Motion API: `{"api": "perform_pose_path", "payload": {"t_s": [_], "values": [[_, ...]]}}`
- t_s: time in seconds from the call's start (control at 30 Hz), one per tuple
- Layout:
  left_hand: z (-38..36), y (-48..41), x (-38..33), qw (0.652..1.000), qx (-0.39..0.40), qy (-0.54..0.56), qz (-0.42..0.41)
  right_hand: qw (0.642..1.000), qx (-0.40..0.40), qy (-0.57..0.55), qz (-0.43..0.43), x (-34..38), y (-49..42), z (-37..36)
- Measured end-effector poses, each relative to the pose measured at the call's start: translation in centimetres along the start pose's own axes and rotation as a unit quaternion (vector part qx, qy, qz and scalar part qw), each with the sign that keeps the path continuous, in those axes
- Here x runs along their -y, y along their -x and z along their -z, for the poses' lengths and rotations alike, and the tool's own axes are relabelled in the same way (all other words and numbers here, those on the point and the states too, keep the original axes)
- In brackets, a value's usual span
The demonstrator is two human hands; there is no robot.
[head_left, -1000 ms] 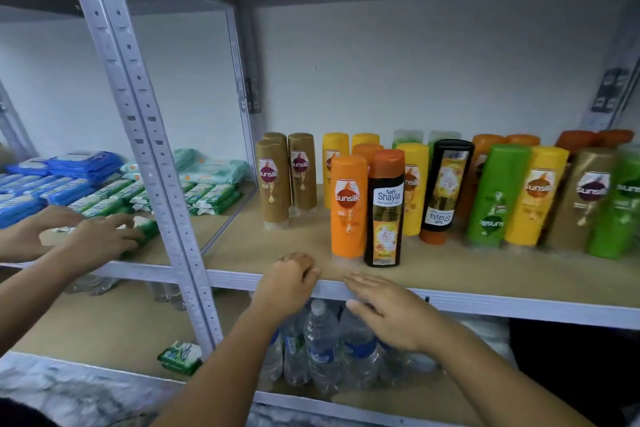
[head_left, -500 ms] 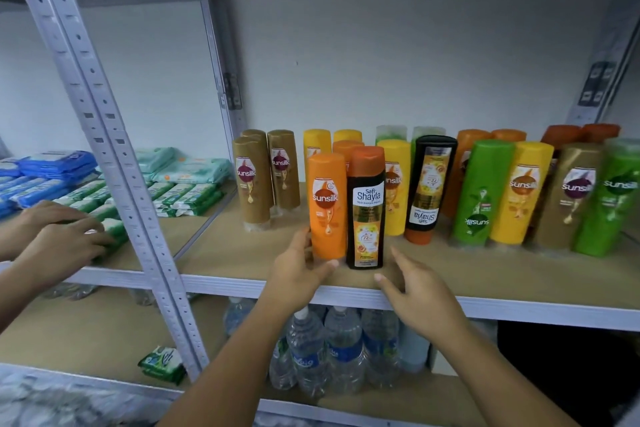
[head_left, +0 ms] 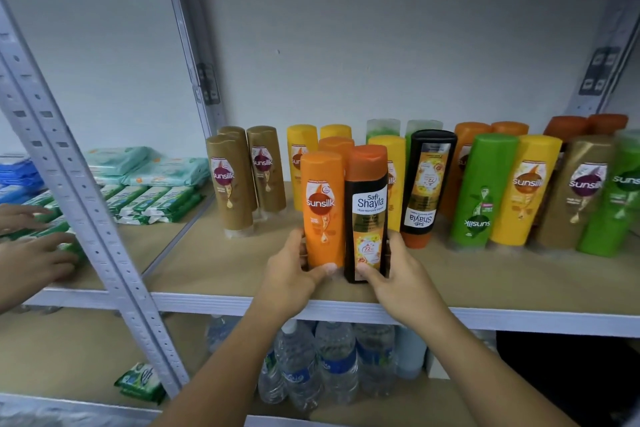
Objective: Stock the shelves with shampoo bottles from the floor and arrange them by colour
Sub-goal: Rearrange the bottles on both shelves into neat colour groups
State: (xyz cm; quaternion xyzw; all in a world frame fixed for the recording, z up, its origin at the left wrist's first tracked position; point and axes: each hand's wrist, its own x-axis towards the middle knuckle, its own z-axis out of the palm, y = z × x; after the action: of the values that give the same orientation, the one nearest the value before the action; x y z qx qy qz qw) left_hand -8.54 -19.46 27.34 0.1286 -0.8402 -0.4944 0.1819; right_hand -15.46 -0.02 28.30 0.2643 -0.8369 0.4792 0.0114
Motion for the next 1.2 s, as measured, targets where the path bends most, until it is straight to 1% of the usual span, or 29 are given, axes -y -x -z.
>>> {"api": "perform_pose_path", "payload": {"t_s": [0.3,0.4,0.53,0.63,0.7,0.8,0.9,1.0,1.1,1.2], "values": [[-4.0,0.3,-2.8,0.999,0.030,-0.002,-0.028,0.997,-0.060,0.043,-0.032,-2.2,1.6,3.2],[-5.2,0.0,-3.3,0.999,0.029,-0.012,-0.037,0.994,-0.080,0.054,-0.042,-3.0,1.4,4.0],[-6.0,-0.3,-3.4,0.998,0.019,-0.039,-0.034,0.993,-0.084,0.068,-0.043,-3.3,1.2,4.2],[-5.7,0.2,-3.8,0.996,0.018,-0.072,-0.045,0.992,-0.074,0.097,-0.041,-3.6,1.5,4.4],[-4.9,0.7,-4.2,0.996,0.011,-0.074,-0.054,0.988,-0.050,0.137,-0.041,-4.0,1.8,4.7],[-2.9,1.2,-6.3,0.995,-0.035,-0.067,-0.070,0.979,-0.020,0.197,-0.037,-4.5,2.3,5.6],[-0.8,0.3,-9.4,0.986,-0.096,-0.068,-0.120,0.975,-0.010,0.223,-0.013,-4.5,2.5,5.9],[1.0,-1.5,-13.3,0.973,-0.123,-0.098,-0.170,0.963,0.001,0.269,-0.016,-4.4,2.4,6.0],[2.2,-4.1,-17.0,0.957,-0.116,-0.163,-0.211,0.952,0.028,0.300,-0.054,-4.4,2.2,5.9],[2.5,-7.1,-20.1,0.935,-0.062,-0.271,-0.222,0.948,0.048,0.306,-0.068,-4.6,1.8,5.8]]}}
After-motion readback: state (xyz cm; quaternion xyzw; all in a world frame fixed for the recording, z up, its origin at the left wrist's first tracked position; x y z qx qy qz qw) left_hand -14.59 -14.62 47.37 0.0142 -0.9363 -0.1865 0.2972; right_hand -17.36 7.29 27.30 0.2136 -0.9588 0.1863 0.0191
